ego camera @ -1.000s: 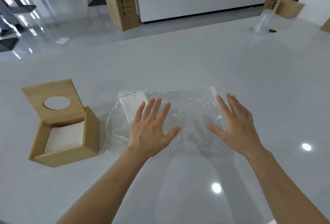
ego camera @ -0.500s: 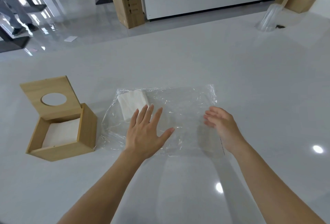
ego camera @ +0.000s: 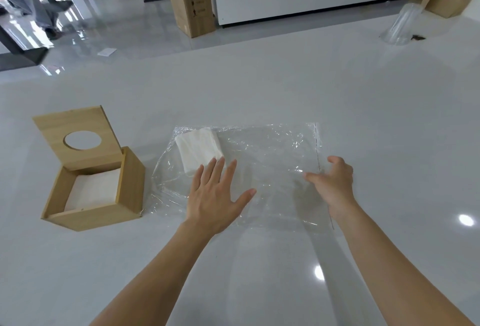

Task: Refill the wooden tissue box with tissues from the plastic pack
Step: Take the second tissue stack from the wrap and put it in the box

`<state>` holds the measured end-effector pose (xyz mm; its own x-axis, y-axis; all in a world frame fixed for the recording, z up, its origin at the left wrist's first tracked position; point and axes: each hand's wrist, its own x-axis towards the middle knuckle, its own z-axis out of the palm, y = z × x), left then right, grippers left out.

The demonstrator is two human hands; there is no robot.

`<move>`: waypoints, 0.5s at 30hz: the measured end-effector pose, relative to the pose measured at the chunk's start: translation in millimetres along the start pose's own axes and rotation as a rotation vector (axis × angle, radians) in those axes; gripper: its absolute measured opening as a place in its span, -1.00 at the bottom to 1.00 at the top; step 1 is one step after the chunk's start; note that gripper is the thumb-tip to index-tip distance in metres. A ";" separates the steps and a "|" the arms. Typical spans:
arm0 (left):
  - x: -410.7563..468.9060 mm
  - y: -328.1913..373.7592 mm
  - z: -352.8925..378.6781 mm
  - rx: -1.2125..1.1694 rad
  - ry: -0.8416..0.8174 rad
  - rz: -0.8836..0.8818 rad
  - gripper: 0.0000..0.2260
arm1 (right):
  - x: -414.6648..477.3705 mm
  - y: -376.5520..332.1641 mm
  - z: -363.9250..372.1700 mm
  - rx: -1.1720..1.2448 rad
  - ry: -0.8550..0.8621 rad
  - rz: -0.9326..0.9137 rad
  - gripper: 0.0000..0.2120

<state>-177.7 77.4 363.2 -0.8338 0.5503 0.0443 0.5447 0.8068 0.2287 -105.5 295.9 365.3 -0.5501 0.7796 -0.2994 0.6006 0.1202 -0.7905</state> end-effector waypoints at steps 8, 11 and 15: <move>2.1 0.2 4.8 -0.026 -0.017 0.012 -0.16 | -4.5 -2.2 -5.8 0.221 0.064 -0.040 -0.76; 4.8 6.1 1.1 -0.079 0.077 -0.011 -0.30 | -4.1 -0.5 -8.7 0.294 0.046 -0.083 -0.88; 5.2 32.9 -14.6 -0.295 0.126 -0.022 -0.57 | -7.5 -4.1 -14.2 0.408 -0.065 -0.074 -0.79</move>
<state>-165.5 103.6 385.1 -0.8596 0.4877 0.1524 0.4923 0.7107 0.5025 -95.7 298.3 378.4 -0.6264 0.7362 -0.2562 0.2857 -0.0889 -0.9542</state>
